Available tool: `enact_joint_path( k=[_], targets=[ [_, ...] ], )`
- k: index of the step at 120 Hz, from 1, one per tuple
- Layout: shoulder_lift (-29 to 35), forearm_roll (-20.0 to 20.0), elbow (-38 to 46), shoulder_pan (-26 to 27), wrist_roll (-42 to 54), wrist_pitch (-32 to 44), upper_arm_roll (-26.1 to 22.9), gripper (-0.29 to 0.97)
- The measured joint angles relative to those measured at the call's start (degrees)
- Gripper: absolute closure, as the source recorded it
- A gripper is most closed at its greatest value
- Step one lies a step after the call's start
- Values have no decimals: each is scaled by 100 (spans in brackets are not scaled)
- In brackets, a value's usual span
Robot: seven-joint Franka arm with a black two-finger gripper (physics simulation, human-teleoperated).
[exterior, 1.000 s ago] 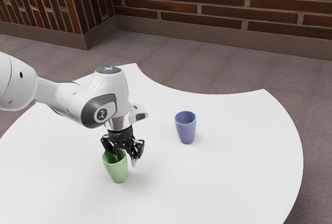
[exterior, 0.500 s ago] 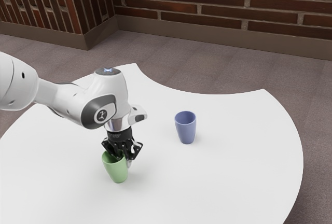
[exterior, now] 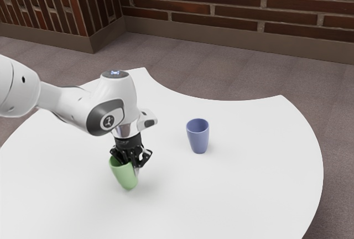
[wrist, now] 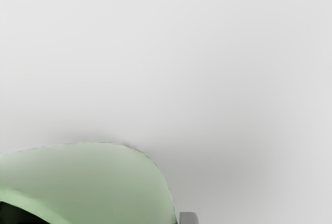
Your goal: Place the left cup onto the right cup
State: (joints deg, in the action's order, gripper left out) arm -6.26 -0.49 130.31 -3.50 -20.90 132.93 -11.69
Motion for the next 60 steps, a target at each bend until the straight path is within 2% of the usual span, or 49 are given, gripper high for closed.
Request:
enact_joint_path(
  k=[31,60],
  targets=[
    [69,-63,-217,7,5,-57,-6,78],
    [14,-386,-1047,3,-87,-554,-51,78]
  ],
)
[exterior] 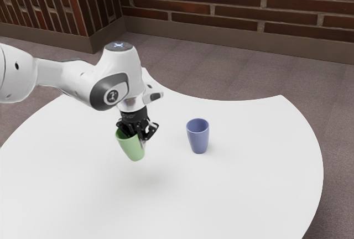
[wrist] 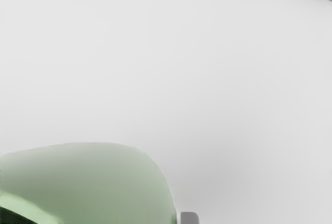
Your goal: Place the left cup onto the right cup
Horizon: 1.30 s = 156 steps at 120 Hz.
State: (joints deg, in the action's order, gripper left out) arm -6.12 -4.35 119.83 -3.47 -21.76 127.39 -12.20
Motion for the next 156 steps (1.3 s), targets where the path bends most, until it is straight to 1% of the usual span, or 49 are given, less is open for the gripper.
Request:
enact_joint_path(
  k=[41,88,110,156],
  targets=[
    [-242,-153,-980,-4,-112,-796,-92,78],
    [-637,-168,-2210,1,-171,-1683,-296,79],
    [-913,-159,-2644,3,-180,-1951,-357,79],
    [-1284,-152,-3082,52,-185,-2156,-459,79]
  ],
)
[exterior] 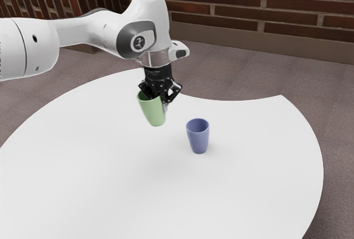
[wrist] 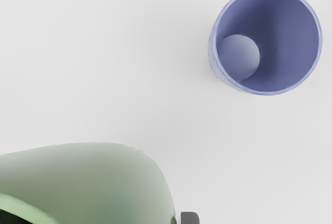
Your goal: Place the left cup onto the right cup
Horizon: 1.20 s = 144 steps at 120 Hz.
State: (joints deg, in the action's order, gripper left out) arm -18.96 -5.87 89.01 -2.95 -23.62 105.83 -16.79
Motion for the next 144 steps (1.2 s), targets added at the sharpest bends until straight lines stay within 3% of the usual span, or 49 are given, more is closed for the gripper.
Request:
enact_joint_path(
  k=[144],
  targets=[
    [-1764,-455,-2694,550,25,-1059,-152,79]
  ],
)
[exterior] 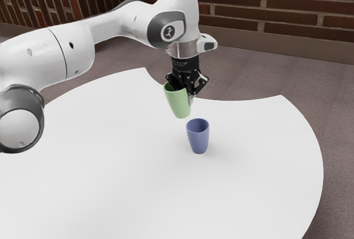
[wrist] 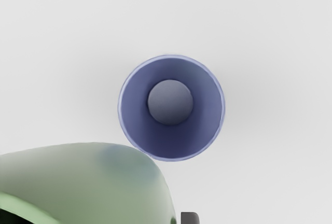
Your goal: Place the left cup onto the right cup
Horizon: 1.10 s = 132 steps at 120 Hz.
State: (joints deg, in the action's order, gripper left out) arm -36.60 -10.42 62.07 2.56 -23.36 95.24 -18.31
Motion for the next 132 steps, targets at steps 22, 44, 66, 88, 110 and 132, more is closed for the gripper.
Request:
enact_joint_path(
  k=[22,44,66,88,110,132],
  targets=[
    [-283,-96,-319,32,15,-36,-8,79],
    [-511,-190,-577,26,32,-49,-63,79],
    [-764,-290,-821,49,47,-41,-130,79],
    [-854,-316,-874,139,55,-5,-133,79],
    [-942,-368,-1017,256,61,22,-126,79],
    [-1029,-422,-1126,304,65,36,-117,79]
  ],
)
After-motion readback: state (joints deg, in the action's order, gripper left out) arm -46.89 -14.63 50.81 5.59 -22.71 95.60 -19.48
